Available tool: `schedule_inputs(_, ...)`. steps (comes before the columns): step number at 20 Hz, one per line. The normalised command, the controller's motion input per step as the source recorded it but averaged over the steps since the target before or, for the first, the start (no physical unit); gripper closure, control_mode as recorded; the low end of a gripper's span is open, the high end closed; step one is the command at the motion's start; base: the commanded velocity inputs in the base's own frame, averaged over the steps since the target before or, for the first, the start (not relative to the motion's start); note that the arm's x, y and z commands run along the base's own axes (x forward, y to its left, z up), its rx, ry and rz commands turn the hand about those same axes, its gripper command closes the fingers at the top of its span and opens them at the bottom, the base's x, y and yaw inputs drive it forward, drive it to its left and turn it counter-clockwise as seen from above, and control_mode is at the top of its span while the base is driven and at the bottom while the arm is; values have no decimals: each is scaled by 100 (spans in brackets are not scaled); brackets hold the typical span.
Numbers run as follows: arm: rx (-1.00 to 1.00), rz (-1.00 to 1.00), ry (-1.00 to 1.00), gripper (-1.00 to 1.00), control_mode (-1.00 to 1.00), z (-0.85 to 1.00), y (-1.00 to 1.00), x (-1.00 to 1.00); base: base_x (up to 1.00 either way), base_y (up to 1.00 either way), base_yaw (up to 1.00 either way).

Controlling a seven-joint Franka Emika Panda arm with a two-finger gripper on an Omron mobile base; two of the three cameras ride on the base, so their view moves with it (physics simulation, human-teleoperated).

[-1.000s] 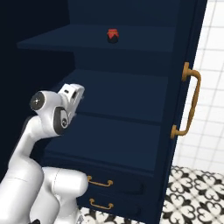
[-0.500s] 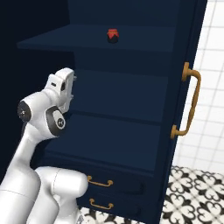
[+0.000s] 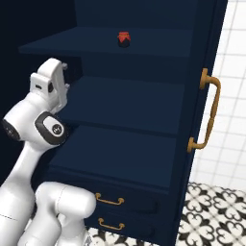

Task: From the different types of pastries on the counter, select a croissant and place it on the cutting board. Then retrieve a jar of jam from the cabinet and place it alongside the croissant on the cutting board.

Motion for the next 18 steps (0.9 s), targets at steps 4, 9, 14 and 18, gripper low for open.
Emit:
schedule_inputs(4, 0, -3, -23, -100, -100, 42, 0, -64, 0, 0, 0)
schedule_inputs(9, 9, 12, -7, -100, -100, 42, -20, -34, 0, 0, 0)
schedule_inputs(14, 26, 15, 0, -100, -100, 88, -2, -12, 0, 0, 0)
schedule_inputs(18, 21, 15, -2, -100, -100, 83, -3, -42, 0, 0, 0)
